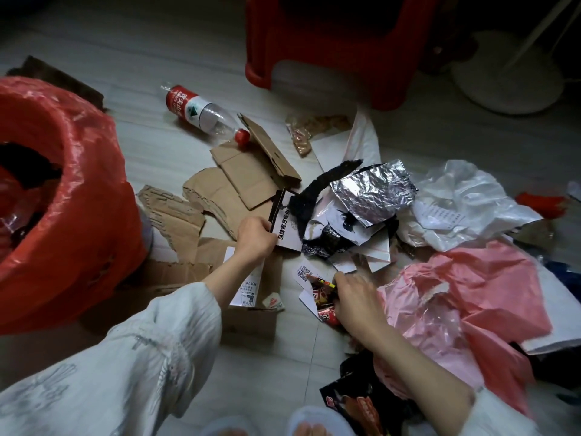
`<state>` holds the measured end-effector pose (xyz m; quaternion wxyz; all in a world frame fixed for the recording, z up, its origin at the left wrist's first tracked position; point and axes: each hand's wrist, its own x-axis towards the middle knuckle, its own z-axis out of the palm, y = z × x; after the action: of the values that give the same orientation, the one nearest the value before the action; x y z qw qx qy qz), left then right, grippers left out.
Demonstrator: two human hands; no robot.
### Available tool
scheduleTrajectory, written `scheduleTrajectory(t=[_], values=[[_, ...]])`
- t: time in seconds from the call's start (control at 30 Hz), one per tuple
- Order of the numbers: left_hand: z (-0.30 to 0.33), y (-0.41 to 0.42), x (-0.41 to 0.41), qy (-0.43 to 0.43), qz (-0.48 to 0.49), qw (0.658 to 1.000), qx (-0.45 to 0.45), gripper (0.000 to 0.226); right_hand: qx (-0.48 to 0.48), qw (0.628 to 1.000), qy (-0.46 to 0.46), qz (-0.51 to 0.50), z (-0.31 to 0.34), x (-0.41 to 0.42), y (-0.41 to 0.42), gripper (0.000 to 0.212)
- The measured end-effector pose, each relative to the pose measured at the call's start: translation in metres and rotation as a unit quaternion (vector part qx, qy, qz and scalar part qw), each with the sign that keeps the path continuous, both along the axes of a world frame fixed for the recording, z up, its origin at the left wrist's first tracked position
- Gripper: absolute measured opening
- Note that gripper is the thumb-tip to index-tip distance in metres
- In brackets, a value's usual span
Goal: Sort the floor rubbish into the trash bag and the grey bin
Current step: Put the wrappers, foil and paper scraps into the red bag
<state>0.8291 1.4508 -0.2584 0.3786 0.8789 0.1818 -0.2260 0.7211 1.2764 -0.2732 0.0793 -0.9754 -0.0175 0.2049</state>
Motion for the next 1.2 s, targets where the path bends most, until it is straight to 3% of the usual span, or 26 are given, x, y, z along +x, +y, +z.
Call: scheduleTrajectory(t=[0.13, 0.3, 0.53, 0.77, 0.87, 1.0, 1.1, 1.2], values=[[0.005, -0.004, 0.000, 0.019, 0.042, 0.998, -0.036, 0.021, 0.034, 0.995, 0.061, -0.074, 0.004, 0.002, 0.002, 0.051], [0.015, 0.003, -0.010, -0.035, 0.095, 0.994, -0.041, 0.018, 0.048, 0.988, 0.125, -0.082, 0.000, -0.007, 0.009, 0.040], [0.028, 0.027, -0.022, -0.067, 0.129, 0.986, -0.077, 0.024, 0.066, 0.987, 0.108, -0.097, -0.004, -0.009, 0.015, 0.027], [0.074, 0.042, -0.042, -0.144, 0.153, 0.969, -0.126, 0.021, 0.238, 0.926, 0.018, -0.292, 0.049, 0.005, 0.017, 0.026], [0.117, 0.051, -0.048, -0.220, 0.151, 0.954, -0.134, 0.020, 0.325, 0.886, -0.012, -0.330, 0.093, 0.022, 0.030, 0.020], [0.178, 0.079, -0.061, -0.334, 0.170, 0.921, -0.105, 0.019, 0.402, 0.882, -0.030, -0.244, 0.158, 0.045, 0.074, 0.021], [0.208, 0.120, -0.068, -0.381, 0.257, 0.884, -0.085, 0.017, 0.459, 0.866, -0.019, -0.197, 0.199, 0.062, 0.118, 0.016], [0.226, 0.178, -0.070, -0.402, 0.348, 0.845, -0.051, 0.020, 0.535, 0.821, 0.002, -0.199, 0.232, 0.080, 0.174, 0.016]])
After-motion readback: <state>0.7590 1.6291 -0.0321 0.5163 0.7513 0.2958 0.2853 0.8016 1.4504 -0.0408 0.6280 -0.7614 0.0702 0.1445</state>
